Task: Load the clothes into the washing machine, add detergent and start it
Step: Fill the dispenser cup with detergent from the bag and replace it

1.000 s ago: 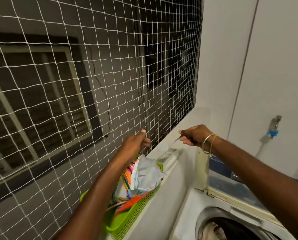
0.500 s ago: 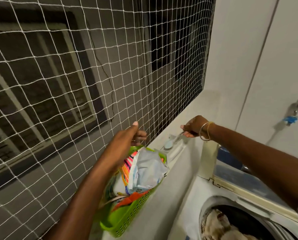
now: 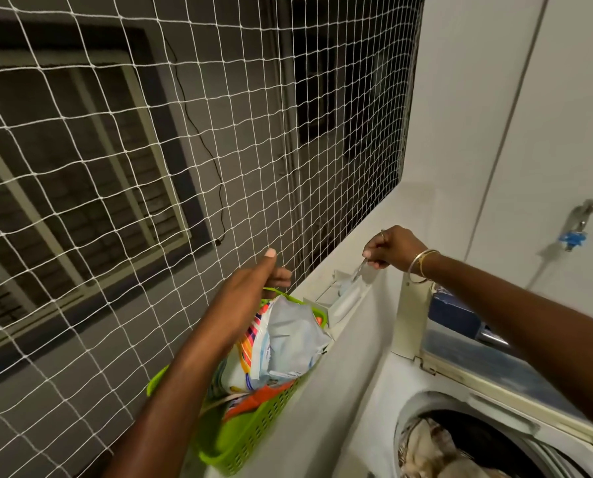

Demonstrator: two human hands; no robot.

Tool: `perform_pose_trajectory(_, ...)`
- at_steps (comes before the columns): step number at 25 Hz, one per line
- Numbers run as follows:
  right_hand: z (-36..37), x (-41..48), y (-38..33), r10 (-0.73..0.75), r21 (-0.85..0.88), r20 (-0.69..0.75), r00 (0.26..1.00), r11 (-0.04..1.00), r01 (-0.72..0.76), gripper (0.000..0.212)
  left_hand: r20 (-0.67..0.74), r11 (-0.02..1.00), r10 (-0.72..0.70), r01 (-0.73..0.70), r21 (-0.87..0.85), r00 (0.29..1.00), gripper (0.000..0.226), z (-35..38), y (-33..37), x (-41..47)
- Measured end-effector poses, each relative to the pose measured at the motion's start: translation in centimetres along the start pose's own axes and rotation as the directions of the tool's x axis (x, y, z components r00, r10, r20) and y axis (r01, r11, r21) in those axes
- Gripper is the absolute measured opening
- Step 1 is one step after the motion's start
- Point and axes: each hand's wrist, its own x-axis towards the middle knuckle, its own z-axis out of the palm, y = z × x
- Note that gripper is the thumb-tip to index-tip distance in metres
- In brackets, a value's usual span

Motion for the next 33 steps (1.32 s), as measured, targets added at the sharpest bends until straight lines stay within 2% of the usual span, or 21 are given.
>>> perform_pose_trajectory(5, -0.3, -1.5, -0.6, -0.079, -0.003, -0.161, 0.984, 0.997, 0.08, 0.008, -0.001, 1.0, 0.011, -0.011, -0.019, 1.0, 0.057, 0.1, 0.3, -0.6)
perform_pose_trajectory(8, -1.1, -2.6, -1.8, -0.035, 0.118, -0.233, 0.972, 0.991, 0.064, 0.015, -0.012, 1.0, 0.02, -0.02, -0.021, 1.0, 0.057, 0.1, 0.4, -0.9)
perform_pose_trajectory(11, -2.2, -4.3, -3.7, 0.138, 0.386, -0.194, 0.971, 0.921, -0.054, 0.021, -0.012, 0.999, 0.029, -0.029, -0.014, 1.0, 0.057, 0.2, 0.8, -1.5)
perform_pose_trajectory(14, -2.9, -6.8, -6.0, 0.246, 0.522, -0.12, 0.962, 0.84, -0.15, 0.021, -0.021, 1.0, 0.024, -0.024, -0.004, 0.999, 0.059, 0.3, 1.3, -1.8)
perform_pose_trajectory(18, -3.0, -11.0, -9.2, 0.233, 0.605, -0.043, 0.972, 0.78, -0.16, 0.02, -0.028, 0.999, 0.04, -0.039, 0.026, 0.999, 0.061, 0.5, 1.3, -2.2)
perform_pose_trajectory(21, -1.6, -13.9, -11.3, 0.195, 0.61, 0.001, 0.981, 0.777, -0.155, 0.02, -0.026, 0.996, 0.051, -0.049, 0.081, 0.998, 0.061, 0.8, 1.1, -2.5)
perform_pose_trajectory(25, 3.9, -16.0, -12.7, 0.096, 0.506, -0.01, 0.995, 0.859, -0.078, 0.01, -0.034, 0.982, 0.09, -0.083, 0.17, 0.995, 0.062, 0.5, 1.1, -3.0)
perform_pose_trajectory(26, 5.7, -16.2, -12.7, 0.021, 0.396, -0.071, 0.997, 0.918, 0.009, 0.009, -0.032, 0.981, 0.094, -0.087, 0.172, 0.995, 0.062, 0.3, 1.0, -3.3)
perform_pose_trajectory(27, 7.5, -16.3, -12.7, -0.098, 0.21, -0.135, 0.986, 0.97, 0.125, 0.012, -0.031, 0.983, 0.097, -0.091, 0.159, 0.995, 0.062, 0.2, 1.0, -3.4)
perform_pose_trajectory(28, 9.3, -16.3, -12.7, -0.242, -0.013, -0.159, 0.957, 0.97, 0.243, 0.015, -0.031, 0.985, 0.102, -0.096, 0.141, 0.994, 0.062, 0.0, 1.0, -3.7)
perform_pose_trajectory(30, 12.0, -16.4, -13.0, -0.471, -0.361, -0.084, 0.878, 0.836, 0.414, 0.022, -0.04, 0.988, 0.106, -0.1, 0.119, 0.994, 0.062, -0.2, 0.8, -4.1)
perform_pose_trajectory(32, 13.4, -16.5, -13.4, -0.58, -0.439, -0.03, 0.814, 0.739, 0.51, 0.022, -0.053, 0.99, 0.101, -0.094, 0.108, 0.993, 0.062, -0.5, 0.3, -4.5)
perform_pose_trajectory(33, 13.6, -16.5, -13.6, -0.598, -0.411, -0.029, 0.801, 0.738, 0.536, 0.02, -0.058, 0.99, 0.099, -0.092, 0.102, 0.993, 0.061, -0.7, 0.1, -4.7)
